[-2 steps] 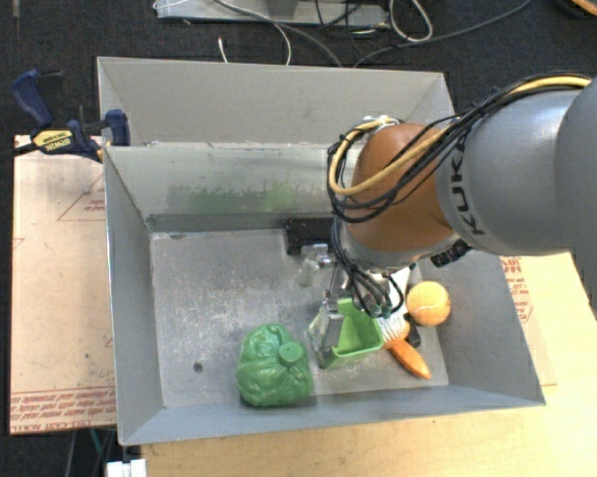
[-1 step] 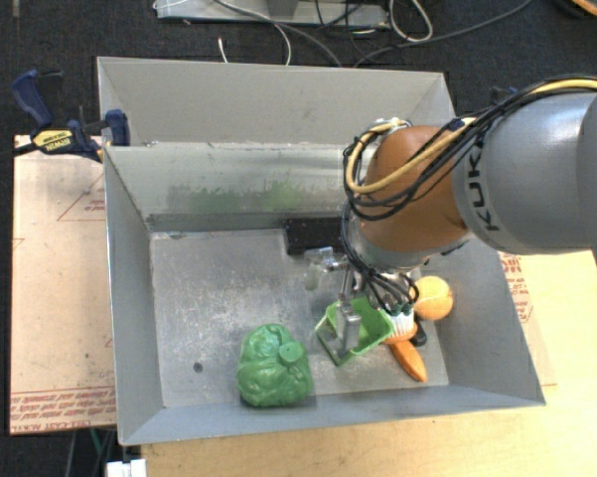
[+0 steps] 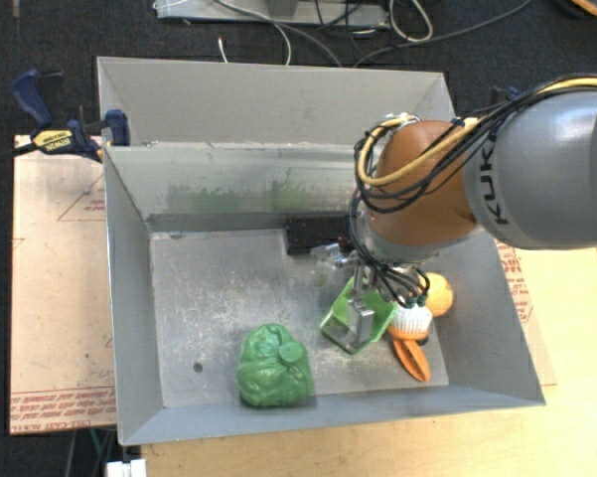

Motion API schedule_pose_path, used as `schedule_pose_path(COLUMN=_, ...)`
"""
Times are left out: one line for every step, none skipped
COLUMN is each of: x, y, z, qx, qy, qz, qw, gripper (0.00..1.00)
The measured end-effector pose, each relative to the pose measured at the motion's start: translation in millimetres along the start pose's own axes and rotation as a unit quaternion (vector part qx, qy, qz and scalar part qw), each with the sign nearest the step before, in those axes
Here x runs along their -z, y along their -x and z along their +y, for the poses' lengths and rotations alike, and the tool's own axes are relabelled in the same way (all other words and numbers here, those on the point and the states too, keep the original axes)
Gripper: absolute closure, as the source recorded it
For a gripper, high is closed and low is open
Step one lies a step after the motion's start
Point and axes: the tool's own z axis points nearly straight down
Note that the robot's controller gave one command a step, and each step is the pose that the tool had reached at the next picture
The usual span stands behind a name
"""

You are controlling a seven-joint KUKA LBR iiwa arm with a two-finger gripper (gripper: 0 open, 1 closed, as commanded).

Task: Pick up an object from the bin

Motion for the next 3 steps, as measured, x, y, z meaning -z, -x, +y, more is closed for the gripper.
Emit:
schedule_pose_path(x=-22, y=-0.1, z=-1, qx=0.005, qy=0.001, qz=-0.0007, qw=1.0, gripper=0.0)
schedule_pose_path(x=-23, y=7.3, z=-8, qx=0.124, qy=0.0, qz=-0.0022, qw=0.9923, gripper=0.0)
schedule_pose_path(x=-33, y=-13.3, z=-49, qx=0.068, qy=0.004, qz=-0.0051, qw=0.9977, gripper=0.0)
